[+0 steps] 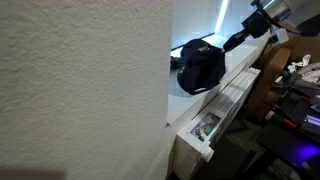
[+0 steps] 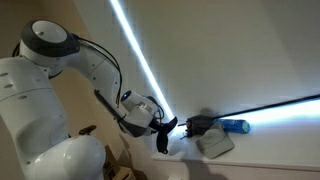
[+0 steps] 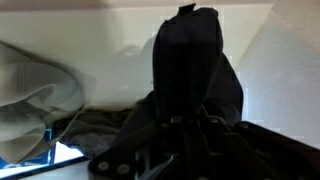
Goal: Move the white hat to the left, put the black hat on top of it, and move the shirt to the right
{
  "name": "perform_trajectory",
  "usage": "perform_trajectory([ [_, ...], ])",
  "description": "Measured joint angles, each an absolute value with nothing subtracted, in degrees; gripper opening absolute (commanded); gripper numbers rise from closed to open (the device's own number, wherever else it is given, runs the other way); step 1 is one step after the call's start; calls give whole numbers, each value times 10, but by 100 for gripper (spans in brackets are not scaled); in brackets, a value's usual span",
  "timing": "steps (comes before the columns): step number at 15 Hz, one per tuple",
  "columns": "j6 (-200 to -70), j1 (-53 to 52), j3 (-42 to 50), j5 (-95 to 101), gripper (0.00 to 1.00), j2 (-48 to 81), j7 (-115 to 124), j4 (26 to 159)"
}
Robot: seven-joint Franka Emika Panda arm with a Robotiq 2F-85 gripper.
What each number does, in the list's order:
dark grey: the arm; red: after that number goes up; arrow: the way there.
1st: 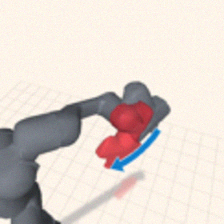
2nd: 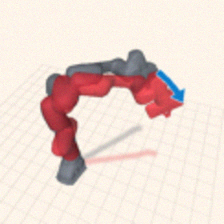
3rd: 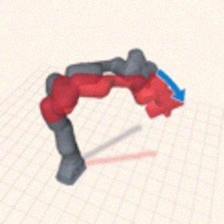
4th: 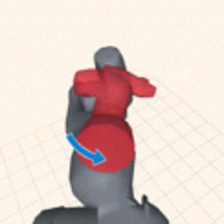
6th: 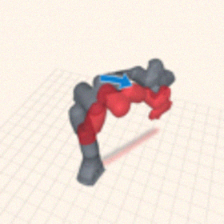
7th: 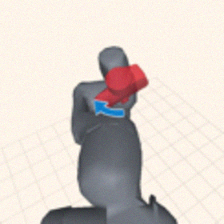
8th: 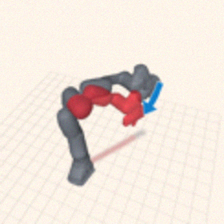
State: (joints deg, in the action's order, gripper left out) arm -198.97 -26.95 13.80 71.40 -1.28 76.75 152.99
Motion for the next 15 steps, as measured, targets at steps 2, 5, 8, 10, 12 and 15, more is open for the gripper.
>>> perform_trajectory([
  [2,-1988,-281,150,804,1,-41,857,1530],
  [5,-1988,-355,233,825,1,-100,914,1521],
  [8,-1987,-463,375,825,1,-161,920,1501],
  [10,-1986,-531,470,837,1,-187,920,1488],
  [12,-1984,-600,566,853,1,-202,921,1476],
  [15,-1976,-709,704,854,1,-196,920,1432],
])
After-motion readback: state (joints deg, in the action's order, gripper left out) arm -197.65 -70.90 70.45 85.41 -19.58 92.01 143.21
